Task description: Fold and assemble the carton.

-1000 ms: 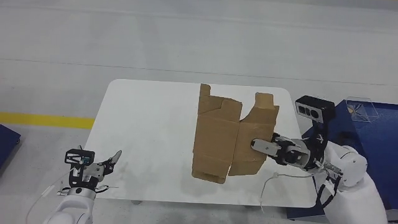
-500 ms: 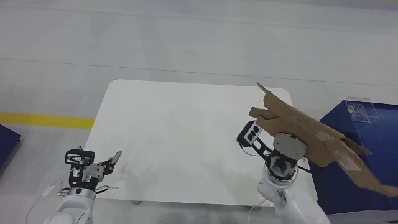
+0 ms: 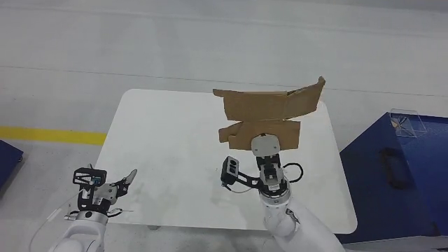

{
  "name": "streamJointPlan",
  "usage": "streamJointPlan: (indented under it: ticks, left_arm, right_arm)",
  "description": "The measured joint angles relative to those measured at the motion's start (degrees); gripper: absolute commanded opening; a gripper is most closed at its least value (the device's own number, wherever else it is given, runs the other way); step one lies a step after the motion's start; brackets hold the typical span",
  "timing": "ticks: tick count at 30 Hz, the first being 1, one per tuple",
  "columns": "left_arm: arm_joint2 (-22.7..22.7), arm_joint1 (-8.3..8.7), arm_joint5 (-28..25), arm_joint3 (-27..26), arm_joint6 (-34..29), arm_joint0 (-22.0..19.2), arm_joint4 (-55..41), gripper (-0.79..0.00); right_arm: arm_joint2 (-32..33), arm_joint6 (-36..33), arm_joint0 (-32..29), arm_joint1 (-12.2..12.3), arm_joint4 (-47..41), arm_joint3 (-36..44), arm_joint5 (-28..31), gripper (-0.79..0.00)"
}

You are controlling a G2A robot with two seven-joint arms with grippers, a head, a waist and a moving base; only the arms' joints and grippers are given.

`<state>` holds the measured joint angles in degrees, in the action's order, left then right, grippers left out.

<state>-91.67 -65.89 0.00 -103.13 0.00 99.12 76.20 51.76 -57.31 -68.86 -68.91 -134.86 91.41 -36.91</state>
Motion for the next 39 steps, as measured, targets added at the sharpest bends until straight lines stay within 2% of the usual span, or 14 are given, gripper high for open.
streamJointPlan:
  ticks: [4,7,9,14,15,18,22,24,25,27,35,37,39]
  left_arm:
    - [0.0,0.0,0.0,0.0,0.0,0.0,0.0,0.0]
    - [0.0,0.0,0.0,0.0,0.0,0.0,0.0,0.0]
    - [0.0,0.0,0.0,0.0,0.0,0.0,0.0,0.0]
    - [0.0,0.0,0.0,0.0,0.0,0.0,0.0,0.0]
    - [0.0,0.0,0.0,0.0,0.0,0.0,0.0,0.0]
    - [0.0,0.0,0.0,0.0,0.0,0.0,0.0,0.0]
    - [0.0,0.0,0.0,0.0,0.0,0.0,0.0,0.0]
    - [0.0,0.0,0.0,0.0,0.0,0.0,0.0,0.0]
    - [0.0,0.0,0.0,0.0,0.0,0.0,0.0,0.0]
    - [0.0,0.0,0.0,0.0,0.0,0.0,0.0,0.0]
    - [0.0,0.0,0.0,0.0,0.0,0.0,0.0,0.0]
    - [0.0,0.0,0.0,0.0,0.0,0.0,0.0,0.0]
    - [0.0,0.0,0.0,0.0,0.0,0.0,0.0,0.0]
  right_arm:
    - [5.8,-9.4,-0.1,0.3,19.1,-1.8,12.0,-0.785]
    - [11.4,-14.2,0.1,0.8,28.9,-3.8,21.3,-0.785]
    - [15.1,-15.0,0.2,1.3,34.9,-4.9,28.0,-0.785]
    - [25.0,-15.0,-0.8,2.4,55.1,-5.3,51.8,-0.785]
    - [27.0,-14.6,-1.2,2.6,60.2,-4.7,57.7,-0.785]
    - [31.1,-12.6,-2.4,2.9,73.2,-1.7,70.3,-0.785]
    - [35.2,2.3,-7.5,2.8,99.7,7.2,87.1,-0.785]
    - [35.5,8.4,-9.3,2.6,108.9,8.6,92.5,-0.785]
    - [34.9,11.3,-10.2,2.3,113.0,8.9,94.5,-0.785]
    - [33.3,13.3,-10.7,2.2,115.7,9.4,95.1,-0.785]
    - [33.5,13.0,-10.5,2.2,112.9,9.6,94.9,-0.785]
    - [36.2,12.8,-9.6,2.3,116.1,11.7,94.9,-0.785]
    - [40.7,14.9,-8.9,2.2,123.6,15.6,94.9,-0.785]
